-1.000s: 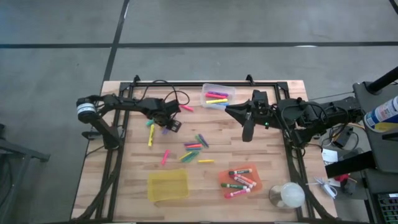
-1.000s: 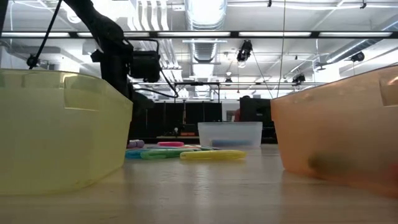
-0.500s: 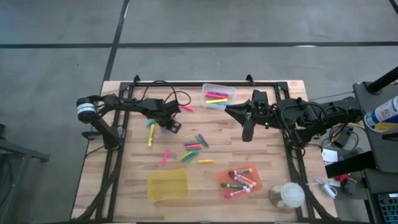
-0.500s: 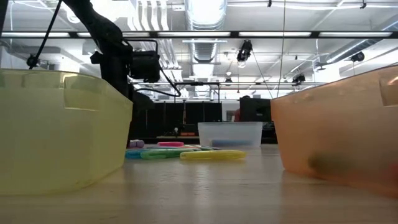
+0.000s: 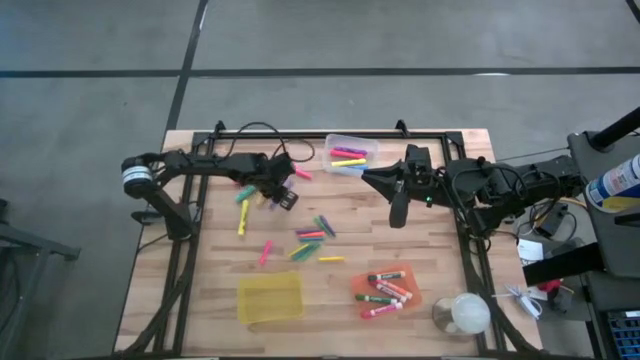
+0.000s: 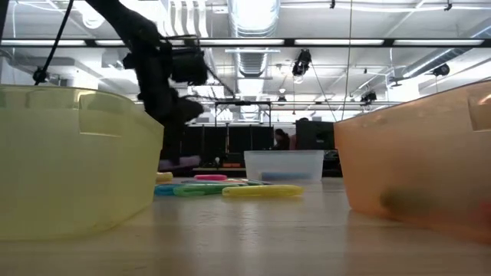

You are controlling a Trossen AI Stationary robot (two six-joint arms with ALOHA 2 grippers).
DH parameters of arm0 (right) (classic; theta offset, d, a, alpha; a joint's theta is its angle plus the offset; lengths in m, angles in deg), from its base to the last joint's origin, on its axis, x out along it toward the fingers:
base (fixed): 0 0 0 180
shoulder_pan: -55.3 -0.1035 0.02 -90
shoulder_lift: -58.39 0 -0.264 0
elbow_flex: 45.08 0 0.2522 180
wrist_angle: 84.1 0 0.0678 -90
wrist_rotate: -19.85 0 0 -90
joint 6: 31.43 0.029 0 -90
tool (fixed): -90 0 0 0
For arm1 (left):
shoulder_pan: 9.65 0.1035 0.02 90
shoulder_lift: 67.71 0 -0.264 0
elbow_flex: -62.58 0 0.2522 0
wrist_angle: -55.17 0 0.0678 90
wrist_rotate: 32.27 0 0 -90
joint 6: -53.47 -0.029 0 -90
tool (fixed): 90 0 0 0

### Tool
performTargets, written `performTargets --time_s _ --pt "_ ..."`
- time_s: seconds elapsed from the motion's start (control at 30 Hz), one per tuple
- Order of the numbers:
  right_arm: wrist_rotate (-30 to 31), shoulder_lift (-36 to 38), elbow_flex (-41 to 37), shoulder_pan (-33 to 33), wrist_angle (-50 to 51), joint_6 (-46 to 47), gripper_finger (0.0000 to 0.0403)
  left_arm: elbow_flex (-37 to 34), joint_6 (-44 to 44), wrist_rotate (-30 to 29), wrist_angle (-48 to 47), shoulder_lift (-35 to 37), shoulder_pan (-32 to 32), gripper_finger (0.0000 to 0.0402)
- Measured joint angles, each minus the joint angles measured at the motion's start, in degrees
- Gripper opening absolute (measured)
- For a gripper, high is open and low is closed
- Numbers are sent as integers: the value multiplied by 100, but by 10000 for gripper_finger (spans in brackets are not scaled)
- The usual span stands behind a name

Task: Pick & Place Markers
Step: Put the purple highlighter pen into the transparent bin

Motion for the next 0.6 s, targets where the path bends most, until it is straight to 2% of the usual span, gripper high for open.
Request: performTargets --time_s 0.33,0.6 --pt "0 0 -2 1 -1 0 57 1354 -697 8 -1 -54 36 57" --pt "0 0 -2 1 -2 0 57 2843 -1269 159 -163 -915 181 57"
